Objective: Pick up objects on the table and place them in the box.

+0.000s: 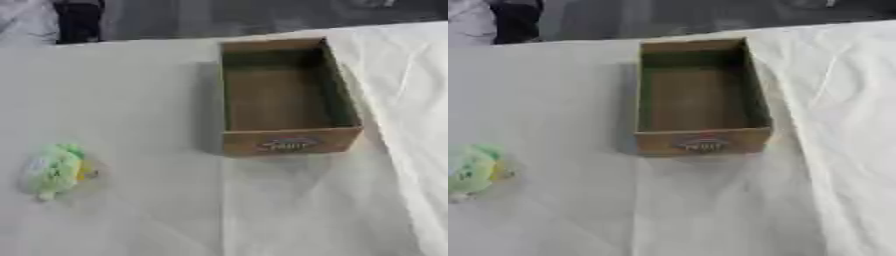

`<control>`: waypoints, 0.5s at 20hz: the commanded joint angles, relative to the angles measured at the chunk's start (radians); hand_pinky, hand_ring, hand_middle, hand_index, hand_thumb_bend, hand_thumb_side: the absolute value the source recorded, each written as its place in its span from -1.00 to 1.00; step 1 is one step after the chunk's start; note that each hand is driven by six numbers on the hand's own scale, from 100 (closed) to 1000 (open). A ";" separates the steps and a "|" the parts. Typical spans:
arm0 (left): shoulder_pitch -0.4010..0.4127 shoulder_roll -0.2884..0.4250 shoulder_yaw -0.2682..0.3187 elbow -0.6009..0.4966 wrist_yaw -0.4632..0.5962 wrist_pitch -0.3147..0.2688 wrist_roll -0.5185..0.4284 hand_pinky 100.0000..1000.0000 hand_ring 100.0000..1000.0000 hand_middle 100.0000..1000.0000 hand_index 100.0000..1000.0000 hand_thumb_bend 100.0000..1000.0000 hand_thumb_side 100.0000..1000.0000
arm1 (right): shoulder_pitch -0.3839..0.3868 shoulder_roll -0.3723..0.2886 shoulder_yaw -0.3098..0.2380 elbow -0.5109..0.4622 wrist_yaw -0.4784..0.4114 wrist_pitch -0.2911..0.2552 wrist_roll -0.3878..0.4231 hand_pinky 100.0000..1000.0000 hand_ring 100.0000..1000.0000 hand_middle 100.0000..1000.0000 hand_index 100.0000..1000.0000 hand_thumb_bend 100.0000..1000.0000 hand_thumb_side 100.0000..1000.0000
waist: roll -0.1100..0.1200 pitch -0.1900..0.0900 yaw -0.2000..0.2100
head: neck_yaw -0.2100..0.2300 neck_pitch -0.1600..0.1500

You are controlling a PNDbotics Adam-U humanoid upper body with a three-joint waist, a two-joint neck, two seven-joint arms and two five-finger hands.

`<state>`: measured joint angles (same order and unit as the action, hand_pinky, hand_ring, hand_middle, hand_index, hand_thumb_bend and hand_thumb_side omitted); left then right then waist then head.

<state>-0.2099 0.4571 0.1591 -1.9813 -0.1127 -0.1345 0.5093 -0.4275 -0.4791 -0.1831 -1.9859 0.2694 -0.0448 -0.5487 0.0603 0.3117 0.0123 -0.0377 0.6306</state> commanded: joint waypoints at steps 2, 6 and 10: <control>-0.001 0.018 0.014 -0.019 0.000 -0.002 -0.003 0.03 -0.06 -0.01 0.53 -1.00 1.00 | -0.012 -0.027 -0.005 -0.014 -0.005 0.002 0.000 0.57 0.75 0.42 0.53 -1.00 1.00 | 0.000 -0.020 0.002 | 0.009 0.009; 0.001 0.021 0.013 -0.019 0.001 0.002 -0.005 0.03 -0.06 0.00 0.55 -1.00 1.00 | -0.012 -0.027 -0.005 -0.014 -0.005 0.002 0.000 0.57 0.75 0.42 0.53 -1.00 1.00 | 0.001 -0.021 0.001 | 0.016 0.025; -0.003 0.038 0.012 -0.019 -0.014 0.020 -0.014 0.04 -0.05 0.04 0.58 -1.00 1.00 | -0.012 -0.028 -0.004 -0.014 -0.006 0.001 0.001 0.57 0.75 0.42 0.53 -1.00 1.00 | 0.002 -0.021 0.000 | 0.023 0.050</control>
<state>-0.2041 0.4594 0.1592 -1.9813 -0.1185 -0.1199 0.4980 -0.4275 -0.4792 -0.1831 -1.9859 0.2688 -0.0447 -0.5485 0.0648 0.3110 0.0125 -0.0191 0.6679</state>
